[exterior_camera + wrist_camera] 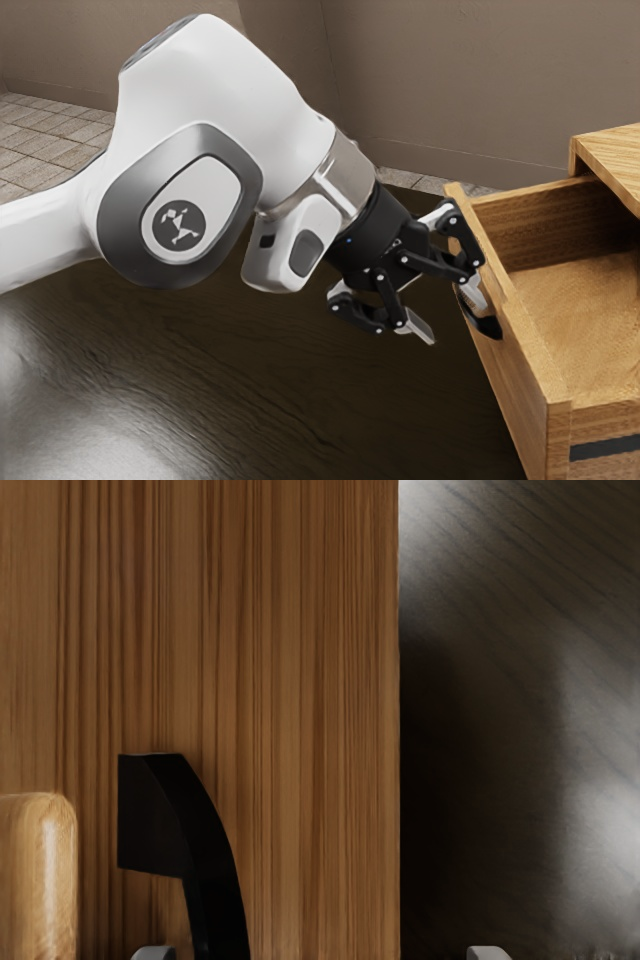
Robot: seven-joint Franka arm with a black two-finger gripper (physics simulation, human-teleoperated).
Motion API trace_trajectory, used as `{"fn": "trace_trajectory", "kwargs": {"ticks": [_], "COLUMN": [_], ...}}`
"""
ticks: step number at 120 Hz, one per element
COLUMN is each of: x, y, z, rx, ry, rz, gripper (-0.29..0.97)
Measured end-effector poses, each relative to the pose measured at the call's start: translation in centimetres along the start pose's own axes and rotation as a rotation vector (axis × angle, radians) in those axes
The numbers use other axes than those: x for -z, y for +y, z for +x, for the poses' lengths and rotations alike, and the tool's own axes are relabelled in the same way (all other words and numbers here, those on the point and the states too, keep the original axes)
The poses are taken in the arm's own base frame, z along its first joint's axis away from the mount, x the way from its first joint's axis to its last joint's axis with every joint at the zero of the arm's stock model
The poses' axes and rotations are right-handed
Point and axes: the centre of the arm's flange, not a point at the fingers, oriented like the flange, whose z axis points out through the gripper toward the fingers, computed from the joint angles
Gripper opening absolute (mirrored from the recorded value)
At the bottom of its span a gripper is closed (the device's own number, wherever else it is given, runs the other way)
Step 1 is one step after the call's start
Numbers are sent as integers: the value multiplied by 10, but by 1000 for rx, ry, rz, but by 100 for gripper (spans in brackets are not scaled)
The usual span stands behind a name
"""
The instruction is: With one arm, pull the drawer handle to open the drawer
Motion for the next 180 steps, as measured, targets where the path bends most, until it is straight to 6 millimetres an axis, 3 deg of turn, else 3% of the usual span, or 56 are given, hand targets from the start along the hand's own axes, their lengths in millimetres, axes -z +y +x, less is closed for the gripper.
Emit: {"fn": "trace_trajectory", "kwargs": {"ticks": [53, 98, 156, 173, 180], "x": [30, 42, 55, 81, 111], "y": [50, 86, 85, 79, 61], "z": [12, -14, -11, -5, -2], "rx": [27, 93, 87, 73, 60], "ry": [3, 6, 3, -5, -29], "rz": [15, 23, 41, 74, 92], "gripper": [36, 35, 42, 44, 45]}}
